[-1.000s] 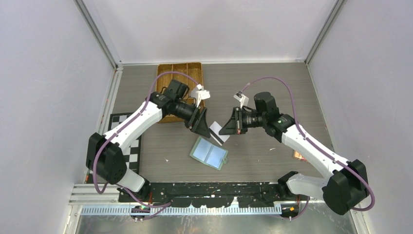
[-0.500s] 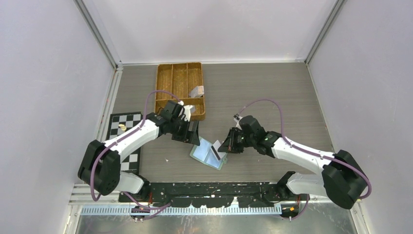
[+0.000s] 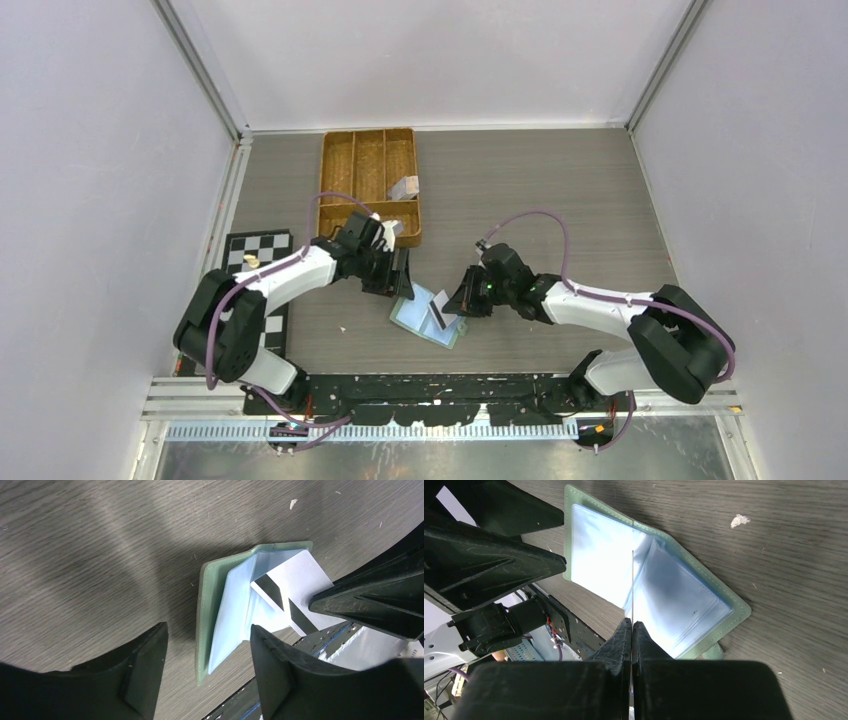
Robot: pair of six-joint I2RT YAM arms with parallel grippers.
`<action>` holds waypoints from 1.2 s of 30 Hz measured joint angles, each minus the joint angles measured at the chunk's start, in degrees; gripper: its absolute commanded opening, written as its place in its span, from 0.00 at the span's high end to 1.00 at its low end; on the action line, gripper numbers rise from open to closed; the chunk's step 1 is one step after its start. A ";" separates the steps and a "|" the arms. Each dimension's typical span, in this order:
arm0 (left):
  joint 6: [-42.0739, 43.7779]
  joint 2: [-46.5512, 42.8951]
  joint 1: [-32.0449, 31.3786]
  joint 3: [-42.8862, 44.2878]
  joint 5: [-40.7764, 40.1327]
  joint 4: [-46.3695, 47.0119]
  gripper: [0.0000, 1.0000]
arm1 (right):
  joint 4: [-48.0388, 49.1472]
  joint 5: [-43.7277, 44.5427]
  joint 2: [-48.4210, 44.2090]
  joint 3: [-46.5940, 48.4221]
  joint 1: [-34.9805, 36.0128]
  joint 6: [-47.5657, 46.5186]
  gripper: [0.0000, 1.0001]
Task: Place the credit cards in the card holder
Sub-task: Insert the credit card into the card holder.
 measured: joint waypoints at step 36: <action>-24.17 -3.28 -0.33 -19.52 -1.64 25.51 1.00 | 9.33 0.35 2.03 -5.05 0.00 3.87 1.00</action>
